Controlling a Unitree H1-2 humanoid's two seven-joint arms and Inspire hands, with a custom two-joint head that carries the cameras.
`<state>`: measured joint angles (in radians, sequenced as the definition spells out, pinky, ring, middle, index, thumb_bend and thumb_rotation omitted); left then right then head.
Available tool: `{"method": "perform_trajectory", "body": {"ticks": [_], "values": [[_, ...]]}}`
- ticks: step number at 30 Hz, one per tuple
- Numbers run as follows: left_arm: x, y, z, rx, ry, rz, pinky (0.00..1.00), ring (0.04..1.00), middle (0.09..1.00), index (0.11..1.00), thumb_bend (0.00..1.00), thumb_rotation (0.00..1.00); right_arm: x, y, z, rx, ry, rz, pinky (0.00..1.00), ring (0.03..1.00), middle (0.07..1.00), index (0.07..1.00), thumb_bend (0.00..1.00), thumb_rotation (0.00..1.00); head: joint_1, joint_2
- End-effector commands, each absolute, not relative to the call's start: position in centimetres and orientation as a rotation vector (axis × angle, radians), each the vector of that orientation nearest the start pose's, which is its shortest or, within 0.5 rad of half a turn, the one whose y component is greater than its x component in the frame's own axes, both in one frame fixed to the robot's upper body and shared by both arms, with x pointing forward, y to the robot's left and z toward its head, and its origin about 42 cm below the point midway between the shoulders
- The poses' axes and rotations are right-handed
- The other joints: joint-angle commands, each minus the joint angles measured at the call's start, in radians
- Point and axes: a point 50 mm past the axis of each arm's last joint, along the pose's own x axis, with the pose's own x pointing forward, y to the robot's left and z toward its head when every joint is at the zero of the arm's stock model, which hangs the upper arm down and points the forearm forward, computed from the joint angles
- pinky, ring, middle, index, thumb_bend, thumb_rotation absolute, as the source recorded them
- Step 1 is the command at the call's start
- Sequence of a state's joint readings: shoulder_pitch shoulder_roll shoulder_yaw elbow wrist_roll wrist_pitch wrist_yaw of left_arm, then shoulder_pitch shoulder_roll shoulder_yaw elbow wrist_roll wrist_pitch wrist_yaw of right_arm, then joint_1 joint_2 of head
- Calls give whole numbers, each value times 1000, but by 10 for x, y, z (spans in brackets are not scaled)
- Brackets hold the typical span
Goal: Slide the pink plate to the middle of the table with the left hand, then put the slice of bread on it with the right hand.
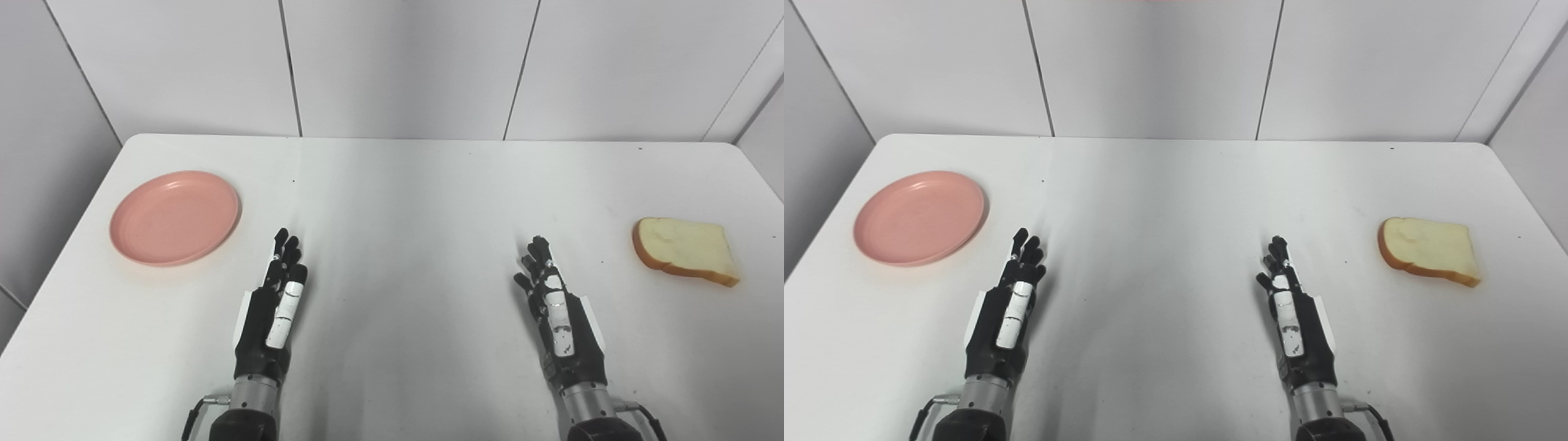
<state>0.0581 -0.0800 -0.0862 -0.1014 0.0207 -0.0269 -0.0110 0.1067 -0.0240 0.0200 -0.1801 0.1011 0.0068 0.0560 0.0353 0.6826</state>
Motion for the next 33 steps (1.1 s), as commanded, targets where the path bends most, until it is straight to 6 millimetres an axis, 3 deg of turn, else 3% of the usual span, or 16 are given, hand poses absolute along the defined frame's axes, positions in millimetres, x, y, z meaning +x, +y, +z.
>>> {"method": "perform_trajectory", "body": {"ticks": [1,27,33], "values": [[271,163,122,-70,-136,-78,1000,1000,1000,1000,791,830,241,-212,105,93,-9,62,952,990,1000,985,850,991,1,-1],[271,162,122,-65,-132,-76,1000,1000,1000,1000,801,835,242,-214,107,105,-12,51,957,998,1000,983,826,993,2,-1],[271,162,123,-66,-133,-78,1000,1000,1000,1000,781,840,243,-215,106,98,-12,49,947,987,1000,977,863,987,1,0]]}}
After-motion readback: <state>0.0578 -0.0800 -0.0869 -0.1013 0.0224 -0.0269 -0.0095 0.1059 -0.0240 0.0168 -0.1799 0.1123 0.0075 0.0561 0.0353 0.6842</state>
